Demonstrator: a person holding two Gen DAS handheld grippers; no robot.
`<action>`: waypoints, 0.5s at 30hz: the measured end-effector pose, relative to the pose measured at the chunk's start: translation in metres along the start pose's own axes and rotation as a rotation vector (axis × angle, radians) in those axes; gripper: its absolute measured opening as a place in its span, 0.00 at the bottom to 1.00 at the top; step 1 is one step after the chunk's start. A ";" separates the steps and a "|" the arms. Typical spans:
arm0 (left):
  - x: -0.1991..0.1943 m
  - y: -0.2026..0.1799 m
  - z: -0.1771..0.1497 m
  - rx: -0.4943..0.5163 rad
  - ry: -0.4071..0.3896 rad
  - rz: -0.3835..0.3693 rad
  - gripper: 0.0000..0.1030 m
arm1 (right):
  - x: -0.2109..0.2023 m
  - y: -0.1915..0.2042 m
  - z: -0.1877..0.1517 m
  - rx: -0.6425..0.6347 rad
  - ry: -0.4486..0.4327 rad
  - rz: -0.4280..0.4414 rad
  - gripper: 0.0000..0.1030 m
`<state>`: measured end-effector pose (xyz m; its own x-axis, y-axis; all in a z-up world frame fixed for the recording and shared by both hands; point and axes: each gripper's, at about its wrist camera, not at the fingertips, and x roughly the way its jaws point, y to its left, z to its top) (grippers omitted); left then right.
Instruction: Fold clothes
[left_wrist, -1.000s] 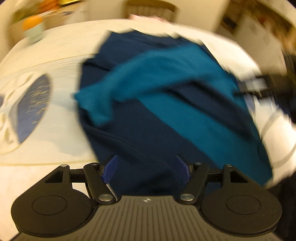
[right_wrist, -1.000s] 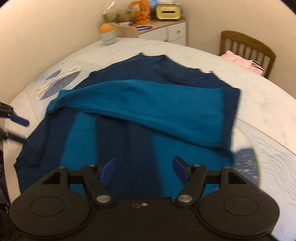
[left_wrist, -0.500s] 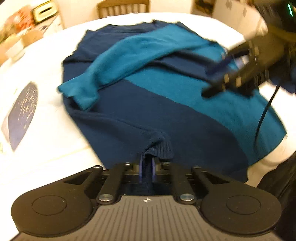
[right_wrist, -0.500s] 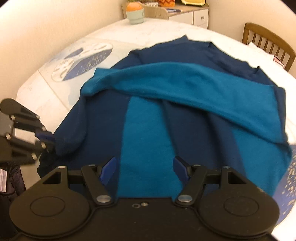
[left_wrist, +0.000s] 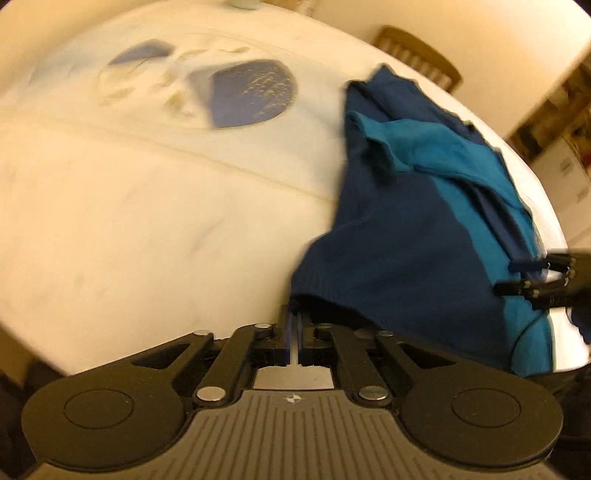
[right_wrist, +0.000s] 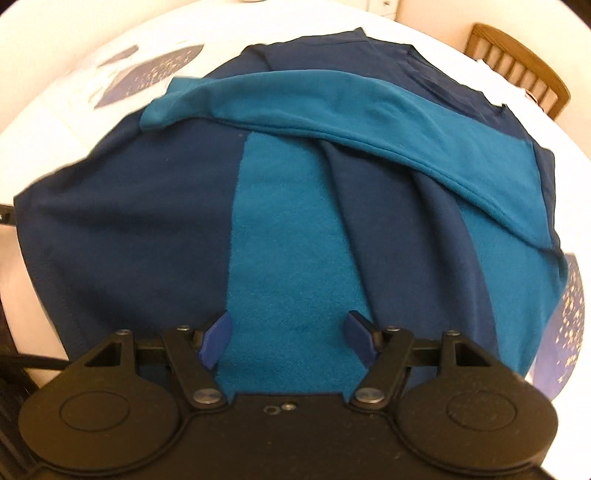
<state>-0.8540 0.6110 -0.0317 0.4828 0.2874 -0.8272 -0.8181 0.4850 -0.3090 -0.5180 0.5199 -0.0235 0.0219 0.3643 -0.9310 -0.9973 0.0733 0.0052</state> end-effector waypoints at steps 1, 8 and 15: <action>0.000 0.005 -0.001 -0.013 0.004 0.000 0.01 | 0.000 0.002 0.002 -0.011 0.007 -0.005 1.00; -0.014 0.010 0.012 0.077 -0.037 -0.055 0.23 | -0.011 0.038 0.054 -0.185 -0.136 0.027 1.00; -0.008 0.000 0.033 0.123 -0.067 -0.172 0.69 | 0.015 0.077 0.108 -0.352 -0.219 0.047 1.00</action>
<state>-0.8472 0.6358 -0.0093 0.6349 0.2440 -0.7330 -0.6795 0.6279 -0.3796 -0.5866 0.6313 0.0028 -0.0476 0.5512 -0.8330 -0.9598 -0.2562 -0.1147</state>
